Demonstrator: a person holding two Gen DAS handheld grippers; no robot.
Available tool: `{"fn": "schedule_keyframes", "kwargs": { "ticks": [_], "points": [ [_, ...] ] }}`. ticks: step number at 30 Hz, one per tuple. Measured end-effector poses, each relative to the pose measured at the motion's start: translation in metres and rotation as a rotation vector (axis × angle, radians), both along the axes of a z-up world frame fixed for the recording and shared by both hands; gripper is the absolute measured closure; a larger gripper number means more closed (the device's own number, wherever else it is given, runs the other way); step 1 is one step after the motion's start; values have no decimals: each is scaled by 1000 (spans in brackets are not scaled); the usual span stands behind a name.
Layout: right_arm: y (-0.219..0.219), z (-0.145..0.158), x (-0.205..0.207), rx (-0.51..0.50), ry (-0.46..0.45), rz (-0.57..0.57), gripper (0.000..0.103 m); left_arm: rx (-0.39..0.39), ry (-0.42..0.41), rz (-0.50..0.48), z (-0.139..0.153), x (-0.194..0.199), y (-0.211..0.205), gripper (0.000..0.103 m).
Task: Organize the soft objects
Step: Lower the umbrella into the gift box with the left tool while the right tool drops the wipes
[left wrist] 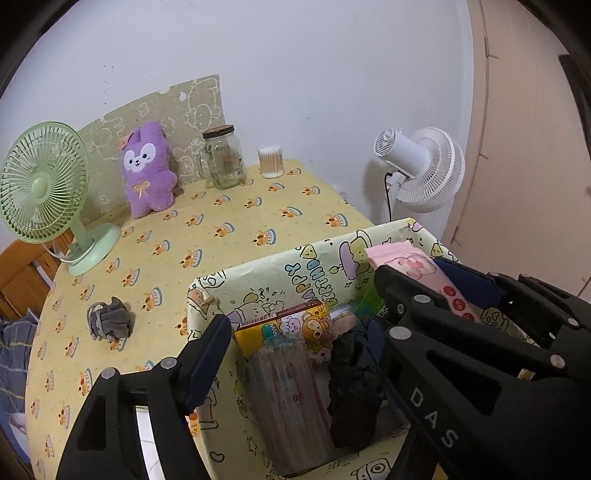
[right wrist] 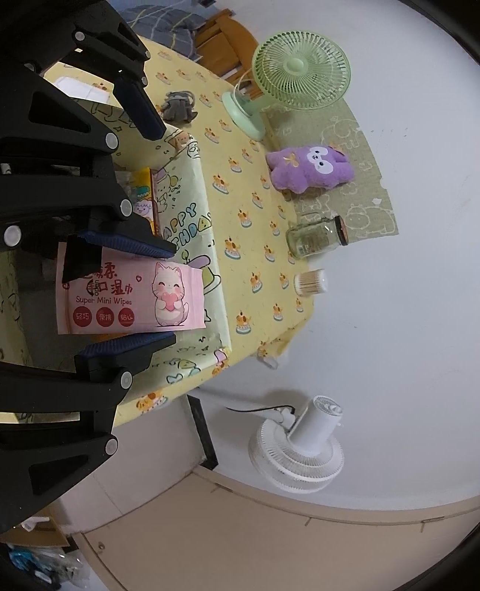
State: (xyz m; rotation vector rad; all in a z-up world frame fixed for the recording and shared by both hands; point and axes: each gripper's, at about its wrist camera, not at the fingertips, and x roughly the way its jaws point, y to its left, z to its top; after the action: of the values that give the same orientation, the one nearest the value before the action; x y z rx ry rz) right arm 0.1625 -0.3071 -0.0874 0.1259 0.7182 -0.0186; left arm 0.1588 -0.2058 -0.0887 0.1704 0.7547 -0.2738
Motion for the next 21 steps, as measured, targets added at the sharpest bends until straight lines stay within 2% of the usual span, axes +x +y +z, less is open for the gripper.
{"fn": "schedule_keyframes", "kwargs": {
  "ticks": [3, 4, 5, 6, 7, 11, 21],
  "points": [
    [0, -1, 0, -1, 9, 0, 58, -6, 5, -9, -1, 0, -1, 21],
    [0, -1, 0, -5, 9, -3, 54, -9, 5, -17, 0, -2, -1, 20],
    [0, 0, -1, -9, 9, -7, 49, -9, 4, -21, 0, -2, -2, 18],
    [0, 0, -2, -13, 7, -15, 36, -13, -1, -25, 1, -4, -2, 16],
    [-1, 1, -4, -14, 0, -22, 30, -15, -3, -26, 2, -5, -2, 16],
    [0, 6, -13, -29, -19, -42, 25, -20, -11, -32, 6, -11, 0, 13],
    [11, 19, -31, -45, -36, -67, 20, -36, -40, -41, 20, -29, 13, 7]
  ]
}}
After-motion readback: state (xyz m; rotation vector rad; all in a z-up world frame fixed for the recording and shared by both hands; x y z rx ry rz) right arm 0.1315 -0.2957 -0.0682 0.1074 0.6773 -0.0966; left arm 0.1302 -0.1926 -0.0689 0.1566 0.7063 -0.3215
